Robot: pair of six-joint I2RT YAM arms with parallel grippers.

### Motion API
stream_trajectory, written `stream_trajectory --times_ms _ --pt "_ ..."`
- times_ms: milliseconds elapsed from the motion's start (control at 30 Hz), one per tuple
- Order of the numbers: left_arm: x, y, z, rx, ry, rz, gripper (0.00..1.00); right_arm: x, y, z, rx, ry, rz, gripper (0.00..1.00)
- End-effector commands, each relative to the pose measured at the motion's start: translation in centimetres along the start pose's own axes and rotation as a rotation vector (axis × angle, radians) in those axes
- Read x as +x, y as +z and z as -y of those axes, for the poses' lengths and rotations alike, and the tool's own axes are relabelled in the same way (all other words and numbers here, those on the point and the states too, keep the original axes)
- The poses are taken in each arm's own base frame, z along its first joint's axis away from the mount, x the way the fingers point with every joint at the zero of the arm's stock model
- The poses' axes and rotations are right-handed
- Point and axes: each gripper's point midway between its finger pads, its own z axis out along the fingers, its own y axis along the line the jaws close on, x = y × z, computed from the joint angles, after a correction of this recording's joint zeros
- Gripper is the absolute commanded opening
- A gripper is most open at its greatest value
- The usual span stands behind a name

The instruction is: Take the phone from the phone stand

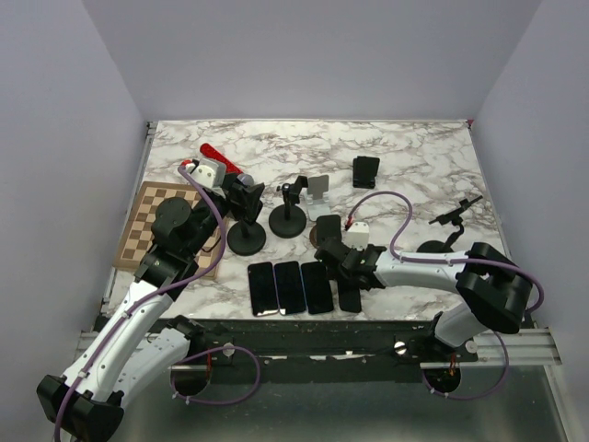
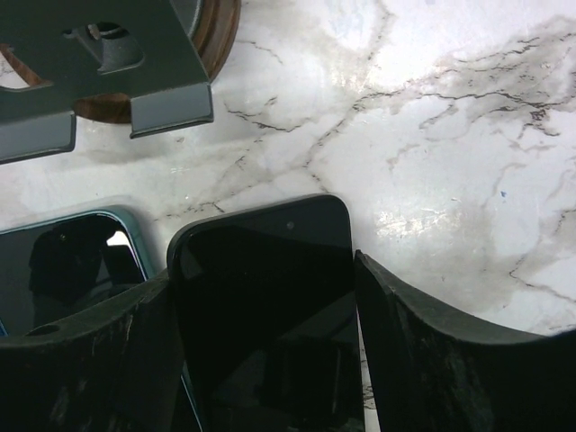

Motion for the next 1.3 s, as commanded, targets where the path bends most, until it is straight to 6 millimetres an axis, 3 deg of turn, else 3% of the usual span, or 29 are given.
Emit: stream_trajectory --times_ms 0,100,400,633,1067,1267 --pt "-0.6 0.1 0.0 -0.003 0.014 0.019 0.79 3.1 0.4 0.6 -0.012 -0.051 -0.1 0.78" --pt "-0.7 0.0 0.0 0.0 0.015 0.02 0.79 3.1 0.2 0.3 -0.043 -0.041 -0.098 0.84" --pt "-0.6 0.0 -0.1 -0.005 0.018 0.022 0.79 3.3 0.1 -0.4 -0.079 -0.042 -0.108 0.88" --pt "-1.0 -0.3 -0.3 -0.02 0.019 0.04 0.79 2.2 -2.4 -3.1 -0.257 0.036 -0.111 0.9" --pt "-1.6 -1.0 -0.4 -0.026 0.026 0.075 0.82 -2.2 -4.6 -1.6 -0.184 -0.002 0.017 0.94" --pt "-1.7 -1.9 -1.1 -0.074 0.0 0.075 0.84 -4.7 -5.9 -3.9 -0.285 -0.136 0.088 0.95"
